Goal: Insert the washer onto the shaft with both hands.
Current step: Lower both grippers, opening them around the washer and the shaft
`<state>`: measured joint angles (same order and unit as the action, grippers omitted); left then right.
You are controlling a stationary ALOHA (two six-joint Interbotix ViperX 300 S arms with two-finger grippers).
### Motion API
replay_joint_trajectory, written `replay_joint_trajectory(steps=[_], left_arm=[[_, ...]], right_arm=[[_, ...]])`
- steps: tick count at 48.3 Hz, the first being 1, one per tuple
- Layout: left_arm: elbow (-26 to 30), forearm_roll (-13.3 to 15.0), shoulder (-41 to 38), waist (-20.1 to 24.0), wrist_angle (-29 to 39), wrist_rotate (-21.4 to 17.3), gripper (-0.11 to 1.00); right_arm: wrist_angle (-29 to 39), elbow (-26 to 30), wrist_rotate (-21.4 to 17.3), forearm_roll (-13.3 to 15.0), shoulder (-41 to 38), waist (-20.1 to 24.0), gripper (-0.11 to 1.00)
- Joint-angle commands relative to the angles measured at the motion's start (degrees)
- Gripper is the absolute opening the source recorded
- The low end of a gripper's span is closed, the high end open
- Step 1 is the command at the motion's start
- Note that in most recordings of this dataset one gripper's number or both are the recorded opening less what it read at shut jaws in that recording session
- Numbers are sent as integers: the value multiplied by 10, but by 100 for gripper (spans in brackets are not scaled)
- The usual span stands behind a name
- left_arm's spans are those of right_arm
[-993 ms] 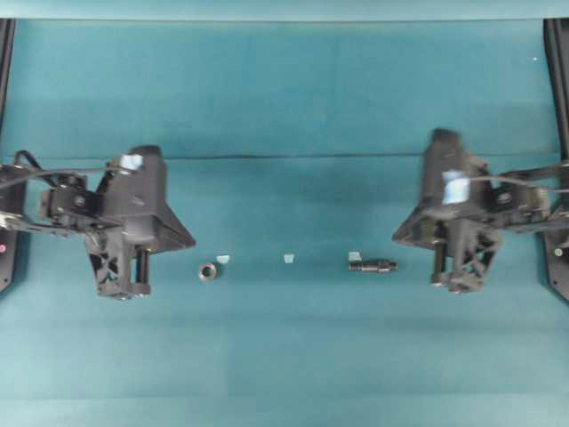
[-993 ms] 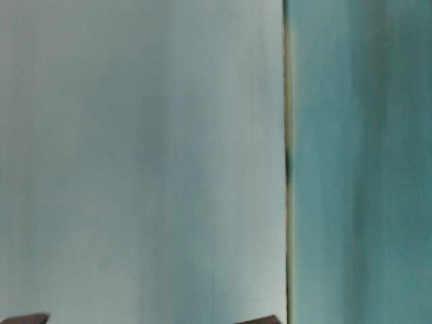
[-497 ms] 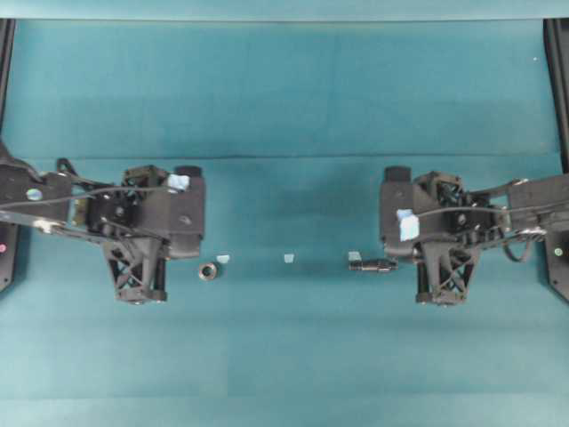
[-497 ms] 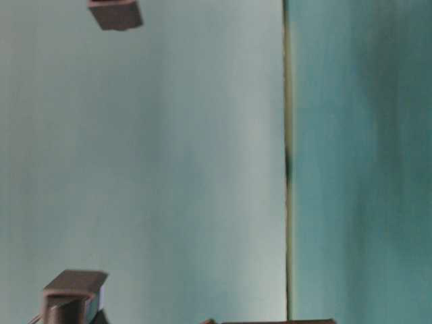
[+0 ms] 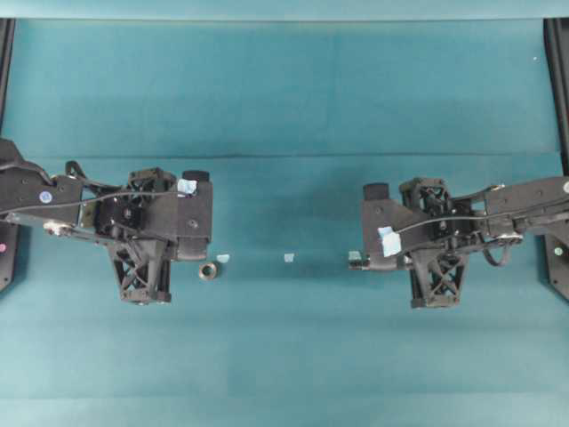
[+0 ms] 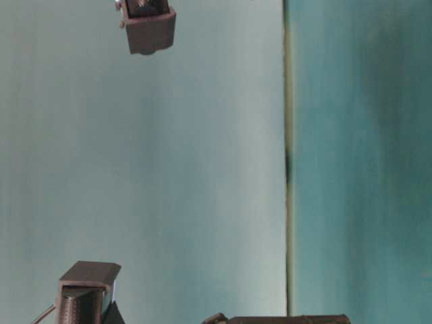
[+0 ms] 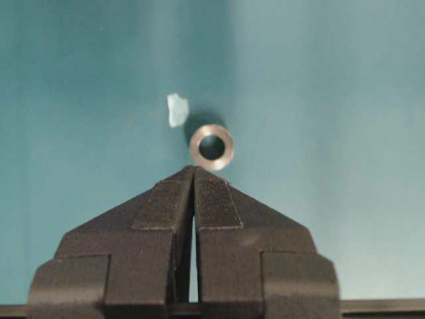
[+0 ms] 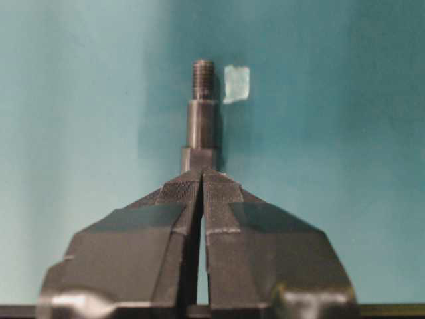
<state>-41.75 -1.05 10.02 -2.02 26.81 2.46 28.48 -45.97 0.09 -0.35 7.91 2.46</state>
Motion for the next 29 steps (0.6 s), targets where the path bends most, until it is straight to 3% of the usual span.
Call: replay_joint_trajectory(steps=[1,9,15,21,25,29], left_arm=[[8,-2,4,1,-7,2,2],[6,-2,2,3,-1,11,3],[2,-2,-1,4,1,16,9],[0,-2,-3,4,-7,17,39],[0,-2,-5,4,-11,17,67],[-1,-2,-10,4,-11,17,87]], right_arm=[[0,12,5,1,-1,1,-7],[4,18,4,1,-9,-3,1],[13,18,1,1,-13,-4,24],[11,17,-6,1,-16,-6,60],[8,16,-10,1,-17,-8,83],[2,14,-11,1,-18,-8,94]])
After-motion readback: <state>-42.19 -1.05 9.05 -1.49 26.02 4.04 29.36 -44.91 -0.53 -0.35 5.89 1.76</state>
